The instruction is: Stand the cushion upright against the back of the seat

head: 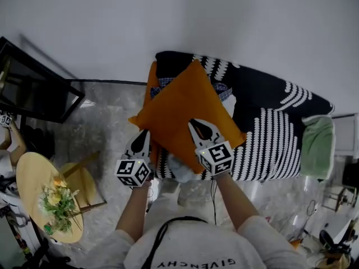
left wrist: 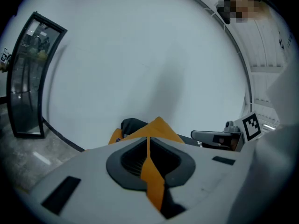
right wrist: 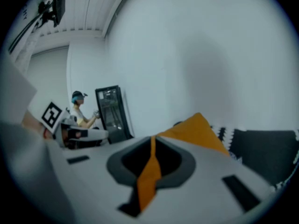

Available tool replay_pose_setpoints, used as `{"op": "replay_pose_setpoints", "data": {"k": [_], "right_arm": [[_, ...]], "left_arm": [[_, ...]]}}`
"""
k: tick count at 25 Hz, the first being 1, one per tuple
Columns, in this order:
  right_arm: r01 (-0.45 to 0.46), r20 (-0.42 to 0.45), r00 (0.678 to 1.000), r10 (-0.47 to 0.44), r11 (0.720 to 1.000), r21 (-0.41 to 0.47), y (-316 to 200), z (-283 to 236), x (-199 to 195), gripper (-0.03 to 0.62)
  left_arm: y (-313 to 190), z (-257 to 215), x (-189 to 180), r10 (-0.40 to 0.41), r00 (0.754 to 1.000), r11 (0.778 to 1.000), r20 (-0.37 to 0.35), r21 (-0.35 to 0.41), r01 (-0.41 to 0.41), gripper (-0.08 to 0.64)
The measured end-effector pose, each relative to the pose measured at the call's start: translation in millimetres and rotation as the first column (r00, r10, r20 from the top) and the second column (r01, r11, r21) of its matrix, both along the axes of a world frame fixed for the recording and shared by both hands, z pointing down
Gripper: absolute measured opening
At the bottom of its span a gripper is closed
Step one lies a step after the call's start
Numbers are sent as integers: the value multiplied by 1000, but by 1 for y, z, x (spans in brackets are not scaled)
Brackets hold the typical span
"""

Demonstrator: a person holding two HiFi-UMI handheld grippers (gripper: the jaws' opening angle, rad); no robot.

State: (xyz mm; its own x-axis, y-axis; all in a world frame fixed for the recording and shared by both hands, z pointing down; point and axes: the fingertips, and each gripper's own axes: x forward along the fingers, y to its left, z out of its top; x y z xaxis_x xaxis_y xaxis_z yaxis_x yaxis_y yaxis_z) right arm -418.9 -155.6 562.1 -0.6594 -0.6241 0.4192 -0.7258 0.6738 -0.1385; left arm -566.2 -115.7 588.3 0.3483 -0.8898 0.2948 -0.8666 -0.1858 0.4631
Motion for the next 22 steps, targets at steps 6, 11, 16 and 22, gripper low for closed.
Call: {"op": "replay_pose_setpoints", "data": {"k": [6,11,16,22], "right_arm": [[-11,-46,999,11,1000,0,-35,13,3,20],[-71,-84,994,74,997,34,-84,8,21,21],[-142,-151,977,149,988,59,-144,4,35,48],[-177,-180,967,178,984,21,-195,11,36,124]], "left_arm": [[-12,28,-32,-86,996,992,22,-86,88,26],[-18,50,-48,-130,991,981,34,-137,134,53],[-19,75,-66,-211,977,959,-3,-197,206,115],[-28,92,-79,-277,958,941,-73,-222,255,127]]}}
